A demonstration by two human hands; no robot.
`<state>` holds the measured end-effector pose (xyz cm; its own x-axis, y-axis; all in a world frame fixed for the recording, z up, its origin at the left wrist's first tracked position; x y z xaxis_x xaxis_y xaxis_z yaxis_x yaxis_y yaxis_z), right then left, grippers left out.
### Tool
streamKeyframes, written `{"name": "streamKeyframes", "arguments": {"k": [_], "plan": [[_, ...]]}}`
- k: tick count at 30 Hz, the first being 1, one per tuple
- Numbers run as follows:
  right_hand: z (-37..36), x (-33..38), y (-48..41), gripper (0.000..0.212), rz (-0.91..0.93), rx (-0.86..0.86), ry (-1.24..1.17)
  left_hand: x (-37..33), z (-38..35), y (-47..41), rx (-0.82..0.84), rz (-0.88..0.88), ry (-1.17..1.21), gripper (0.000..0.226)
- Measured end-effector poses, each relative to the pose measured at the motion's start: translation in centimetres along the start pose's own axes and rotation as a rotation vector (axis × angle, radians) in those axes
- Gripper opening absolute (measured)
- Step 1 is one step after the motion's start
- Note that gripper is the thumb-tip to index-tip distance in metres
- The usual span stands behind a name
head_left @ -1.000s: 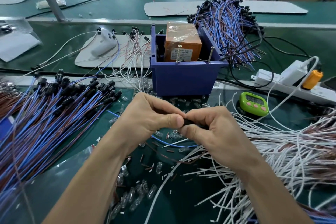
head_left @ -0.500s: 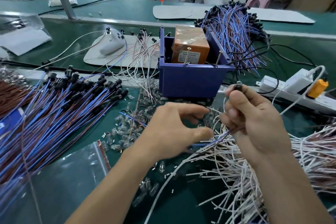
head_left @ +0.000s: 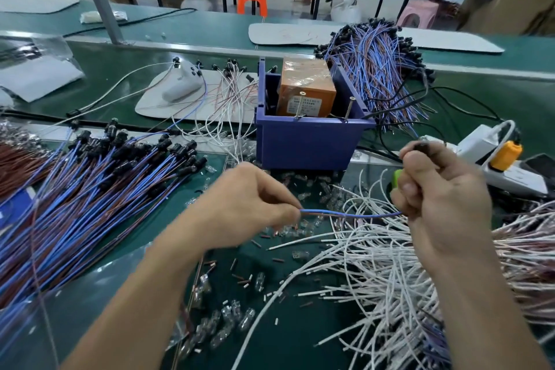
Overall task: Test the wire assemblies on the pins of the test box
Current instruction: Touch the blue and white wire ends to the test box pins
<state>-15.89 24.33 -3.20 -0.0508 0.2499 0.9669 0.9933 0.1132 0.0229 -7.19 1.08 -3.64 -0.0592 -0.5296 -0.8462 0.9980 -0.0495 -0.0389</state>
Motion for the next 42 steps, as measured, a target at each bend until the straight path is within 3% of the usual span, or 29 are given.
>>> {"name": "streamKeyframes", "arguments": {"k": [5, 9, 12, 15, 17, 19, 21, 24, 29, 34, 37, 39, 42], "plan": [[-0.7, -0.7, 1.0, 0.017, 0.255, -0.120, 0.739, 1.5, 4.0, 1.1, -0.199, 0.092, -0.250, 0.014], [-2.9, -1.1, 2.8, 0.023, 0.340, -0.091, 0.903, 0.9, 1.8, 0.3, -0.144, 0.016, -0.102, 0.012], [-4.0, -1.5, 3.7, 0.021, 0.241, 0.098, 1.027, 0.1, 0.9, 0.4, -0.068, -0.020, -0.015, 0.013], [-4.8, -1.8, 4.5, 0.024, 0.118, 0.393, 0.899, -0.4, 1.2, 0.6, -0.064, -0.076, 0.189, 0.007], [-5.4, -2.0, 5.0, 0.016, 0.114, 0.501, 0.797, -1.1, 1.1, 0.8, -0.075, -0.133, 0.278, 0.007], [-5.5, -2.2, 5.0, 0.008, 0.132, 0.438, 0.741, -1.5, 0.9, 0.8, -0.133, -0.178, 0.337, 0.014], [-5.3, -2.3, 4.5, 0.013, 0.118, 0.321, 0.707, -1.4, 0.7, 0.5, -0.261, -0.189, 0.446, 0.023], [-5.0, -1.9, 4.0, 0.026, -0.061, 0.245, 0.450, -1.2, 0.1, 0.0, -0.339, -0.146, 0.724, 0.029], [-4.9, -1.7, 4.0, 0.038, -0.345, 0.318, 0.095, -1.2, -2.5, -0.7, -0.250, -0.058, 0.557, 0.019], [-5.1, -2.0, 4.2, 0.029, -0.410, 0.406, 0.191, -0.6, -3.2, -0.9, -0.269, -0.022, 0.680, 0.008], [-5.2, -2.5, 4.1, 0.033, -0.406, 0.387, 0.234, -0.7, -3.4, -0.9, -0.278, -0.044, 0.621, 0.003], [-5.2, -2.7, 4.0, 0.034, -0.403, 0.391, 0.234, -0.5, -3.3, -0.9, -0.334, -0.004, 0.556, 0.009], [-5.1, -2.9, 4.0, 0.027, -0.407, 0.399, 0.234, -0.5, -3.2, -0.7, -0.291, 0.015, 0.599, 0.011]]}}
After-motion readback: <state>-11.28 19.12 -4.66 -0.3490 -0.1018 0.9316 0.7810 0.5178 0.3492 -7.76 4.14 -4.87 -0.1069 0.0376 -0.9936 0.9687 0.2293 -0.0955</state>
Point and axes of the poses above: each hand's wrist, its own y-axis away from the middle knuckle, its own z-axis out of the back of the hand, x = y × z, the point moved 1 cm from there along -y, towards the middle knuckle, and after that the axes turned 9 degrees about -z, right-handed, at the moved point
